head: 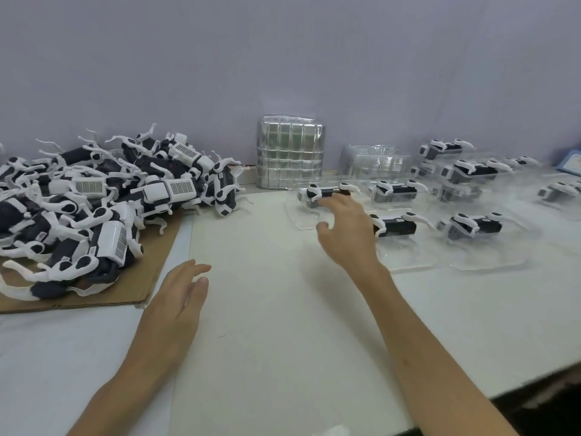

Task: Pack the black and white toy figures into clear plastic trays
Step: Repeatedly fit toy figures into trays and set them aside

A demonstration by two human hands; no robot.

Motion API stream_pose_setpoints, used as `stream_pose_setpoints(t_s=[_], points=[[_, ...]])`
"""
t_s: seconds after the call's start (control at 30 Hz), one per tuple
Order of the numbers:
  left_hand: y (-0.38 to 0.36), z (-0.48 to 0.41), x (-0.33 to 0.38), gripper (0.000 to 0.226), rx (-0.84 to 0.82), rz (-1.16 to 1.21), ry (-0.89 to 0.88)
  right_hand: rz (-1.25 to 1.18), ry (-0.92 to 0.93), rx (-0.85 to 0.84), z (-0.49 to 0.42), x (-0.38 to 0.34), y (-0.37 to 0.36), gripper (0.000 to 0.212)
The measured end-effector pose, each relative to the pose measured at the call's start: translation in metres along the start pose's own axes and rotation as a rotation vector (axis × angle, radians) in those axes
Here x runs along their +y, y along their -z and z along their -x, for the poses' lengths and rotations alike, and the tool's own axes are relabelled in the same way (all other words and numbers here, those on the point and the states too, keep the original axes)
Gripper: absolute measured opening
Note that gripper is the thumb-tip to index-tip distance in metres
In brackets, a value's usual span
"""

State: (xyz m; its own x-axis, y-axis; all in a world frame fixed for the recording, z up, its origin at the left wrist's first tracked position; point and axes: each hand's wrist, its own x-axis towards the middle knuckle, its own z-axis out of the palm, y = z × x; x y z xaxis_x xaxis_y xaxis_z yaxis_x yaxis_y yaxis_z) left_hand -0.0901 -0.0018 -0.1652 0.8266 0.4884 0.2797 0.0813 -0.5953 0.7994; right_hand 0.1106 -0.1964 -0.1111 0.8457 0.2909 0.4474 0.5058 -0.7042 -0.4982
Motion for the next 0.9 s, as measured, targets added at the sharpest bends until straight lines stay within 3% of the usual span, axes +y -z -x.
stream_pose_setpoints(t_s=[0.1, 0.33, 0.43, 0.5, 0.57, 0.63, 0.9], points=[[0.001, 0.000, 0.002, 0.024, -0.004, 0.022, 0.028, 0.237, -0.084, -0.187, -0.002, 0.012, -0.002, 0.046], [0.001, 0.003, 0.007, 0.025, -0.004, 0.029, 0.040, 0.242, -0.239, -0.038, -0.011, 0.039, 0.019, 0.036], [0.000, 0.003, 0.007, 0.025, -0.002, 0.036, 0.038, 0.178, -0.105, 0.040, -0.014, 0.036, 0.024, 0.038], [0.000, 0.002, 0.007, 0.024, 0.003, 0.040, 0.029, 0.200, -0.031, -0.054, -0.015, 0.033, 0.025, 0.039], [0.000, 0.003, 0.007, 0.023, 0.005, 0.039, 0.021, 0.357, -0.084, -0.210, -0.015, 0.041, 0.029, 0.040], [0.000, 0.003, 0.007, 0.023, 0.010, 0.034, 0.015, 0.433, -0.131, -0.254, -0.014, 0.060, 0.034, 0.041], [-0.001, 0.003, 0.008, 0.021, 0.014, 0.060, 0.034, 0.488, -0.097, -0.063, -0.012, 0.148, 0.068, 0.025]])
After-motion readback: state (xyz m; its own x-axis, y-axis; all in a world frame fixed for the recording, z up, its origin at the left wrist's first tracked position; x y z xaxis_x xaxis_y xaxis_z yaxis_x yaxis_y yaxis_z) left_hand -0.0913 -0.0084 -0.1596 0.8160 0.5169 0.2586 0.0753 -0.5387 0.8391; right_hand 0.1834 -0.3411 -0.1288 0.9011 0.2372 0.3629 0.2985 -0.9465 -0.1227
